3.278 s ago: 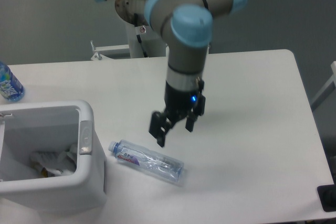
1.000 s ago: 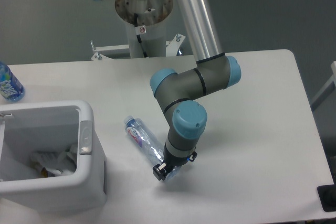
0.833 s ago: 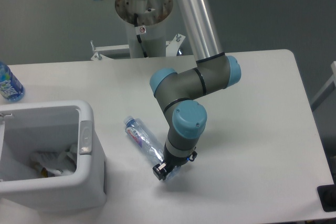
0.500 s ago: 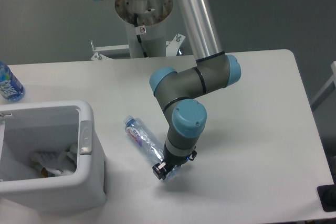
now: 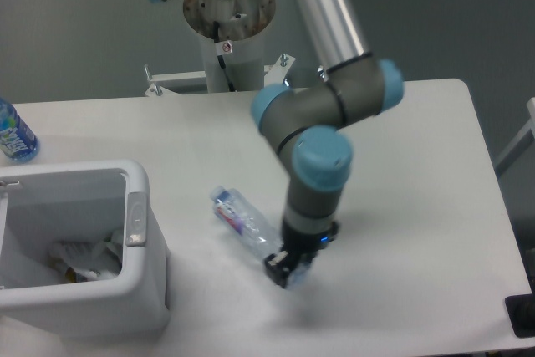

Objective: Place the trash in the trash can
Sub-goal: 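Reposition the gripper over the bottle's middle and grasp it, then lift the bottle and lower it into the white bin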

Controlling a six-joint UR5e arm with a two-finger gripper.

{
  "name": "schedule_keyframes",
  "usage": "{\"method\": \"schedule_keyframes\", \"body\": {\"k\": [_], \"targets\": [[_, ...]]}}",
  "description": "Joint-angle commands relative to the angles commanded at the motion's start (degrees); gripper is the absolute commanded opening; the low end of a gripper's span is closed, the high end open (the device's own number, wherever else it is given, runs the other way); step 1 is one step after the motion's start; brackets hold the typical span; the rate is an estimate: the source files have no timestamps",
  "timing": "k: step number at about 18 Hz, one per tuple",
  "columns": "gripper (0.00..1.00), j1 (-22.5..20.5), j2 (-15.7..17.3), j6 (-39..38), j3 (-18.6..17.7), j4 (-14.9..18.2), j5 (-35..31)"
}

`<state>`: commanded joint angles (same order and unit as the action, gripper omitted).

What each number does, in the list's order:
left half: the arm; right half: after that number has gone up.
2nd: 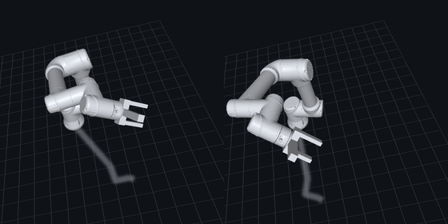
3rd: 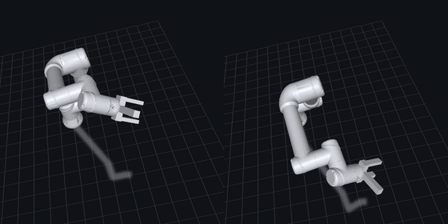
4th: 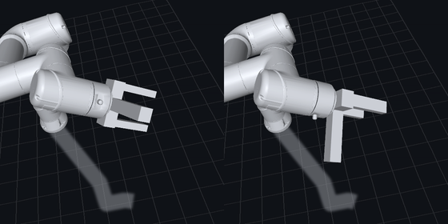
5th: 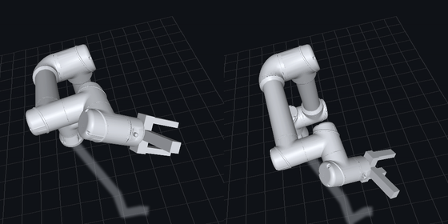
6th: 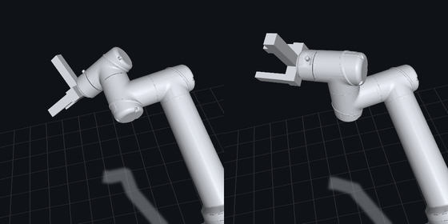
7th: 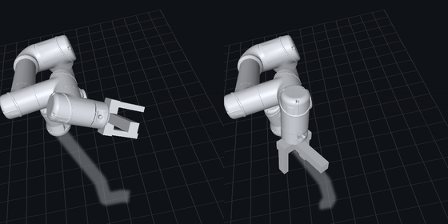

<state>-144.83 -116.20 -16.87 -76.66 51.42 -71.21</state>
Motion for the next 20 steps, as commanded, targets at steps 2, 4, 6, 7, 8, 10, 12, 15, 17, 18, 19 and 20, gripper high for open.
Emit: {"method": "schedule_keyframes", "body": {"k": [2,4,6,7,8,10,12,15,17,18,19,20], "targets": [[0.59,-0.7,1.1,0.7,3.3,-0.2,1.9],[0.59,-0.6,2.3,0.8,6.1,-1.7,2.0],[0.59,0.0,3.5,0.8,8.2,-4.0,2.4],[0.59,0.3,4.3,0.8,8.5,-4.7,2.6],[0.59,1.4,5.1,0.9,8.6,-5.6,2.6],[0.59,3.5,6.6,1.1,8.6,-7.9,2.6],[0.59,5.0,8.3,1.1,8.7,-8.3,2.6],[0.59,7.9,9.8,1.1,8.8,-8.3,2.6],[0.59,10.3,10.3,1.2,9.1,-8.3,2.6],[0.59,11.4,10.3,1.2,9.2,-8.4,2.6],[0.59,12.7,10.2,1.2,8.9,-9.2,2.6],[0.59,14.6,10.0,1.4,8.6,-10.3,2.3]]}}
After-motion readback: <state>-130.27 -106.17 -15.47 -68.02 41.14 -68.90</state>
